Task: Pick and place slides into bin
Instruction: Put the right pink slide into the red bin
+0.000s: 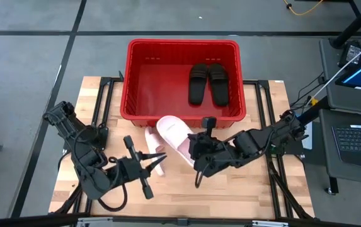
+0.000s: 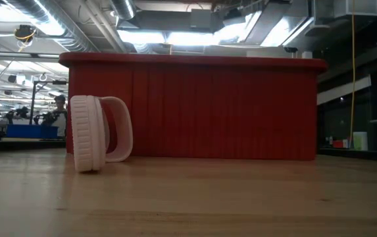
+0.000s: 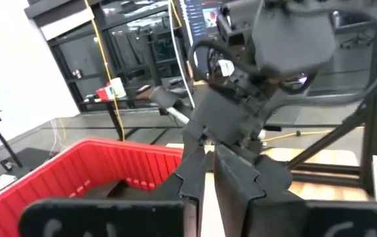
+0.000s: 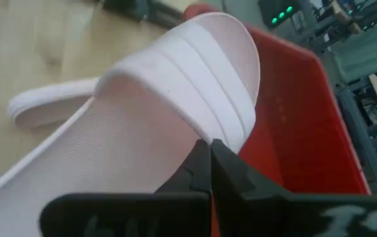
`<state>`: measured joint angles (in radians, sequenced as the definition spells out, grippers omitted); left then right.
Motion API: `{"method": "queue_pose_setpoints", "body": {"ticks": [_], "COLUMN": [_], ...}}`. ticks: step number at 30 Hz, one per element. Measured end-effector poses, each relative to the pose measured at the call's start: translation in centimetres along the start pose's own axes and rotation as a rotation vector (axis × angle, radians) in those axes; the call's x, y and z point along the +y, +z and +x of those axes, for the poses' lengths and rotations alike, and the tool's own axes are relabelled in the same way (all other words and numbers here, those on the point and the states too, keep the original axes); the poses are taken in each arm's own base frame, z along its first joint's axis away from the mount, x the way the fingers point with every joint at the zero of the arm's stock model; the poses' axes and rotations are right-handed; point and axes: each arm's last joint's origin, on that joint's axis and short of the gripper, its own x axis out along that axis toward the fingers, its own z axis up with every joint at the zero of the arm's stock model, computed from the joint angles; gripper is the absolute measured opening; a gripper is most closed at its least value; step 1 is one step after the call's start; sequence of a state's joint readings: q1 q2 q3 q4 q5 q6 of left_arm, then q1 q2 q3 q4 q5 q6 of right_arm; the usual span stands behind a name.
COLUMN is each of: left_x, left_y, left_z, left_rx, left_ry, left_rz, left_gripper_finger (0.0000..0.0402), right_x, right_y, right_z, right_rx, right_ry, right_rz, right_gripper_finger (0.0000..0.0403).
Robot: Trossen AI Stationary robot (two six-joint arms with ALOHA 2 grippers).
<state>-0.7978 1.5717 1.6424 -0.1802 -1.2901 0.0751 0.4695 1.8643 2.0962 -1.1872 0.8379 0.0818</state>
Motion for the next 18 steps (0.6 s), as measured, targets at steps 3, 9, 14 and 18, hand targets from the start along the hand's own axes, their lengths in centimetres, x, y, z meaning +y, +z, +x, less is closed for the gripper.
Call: {"method": "queue_pose_setpoints", "body": {"ticks": [3,9,14,18], "left_x": [0.4,0.7,0.8,0.8], "left_y": [0.1,0.1,0.1,0.1], "left_z": [0.4,0.8,0.8,0.9], "left_rx": [0.004,0.010,0.016,0.017], "left_ry": [0.018,0.043,0.084,0.086], "left_rz": [0.022,0.114,0.134,0.151], "left_gripper_finger": [0.0033,0.0034,0.0046,0.0074], "right_x": [-1.3,-4.1,-5.1,-5.4], "right_y": [0.7,2.0,2.4,2.3], "right_z": [-0.3,-1.5,-1.6,-1.3], "right_rx": [-0.029,-0.092,-0.114,-0.108], "right_ry": [-0.010,-0.028,-0.041,-0.047], "right_rz": [0.028,0.117,0.157,0.161], "right_gripper_finger": [0.0000,0.0000,0.0000,0.0000]}}
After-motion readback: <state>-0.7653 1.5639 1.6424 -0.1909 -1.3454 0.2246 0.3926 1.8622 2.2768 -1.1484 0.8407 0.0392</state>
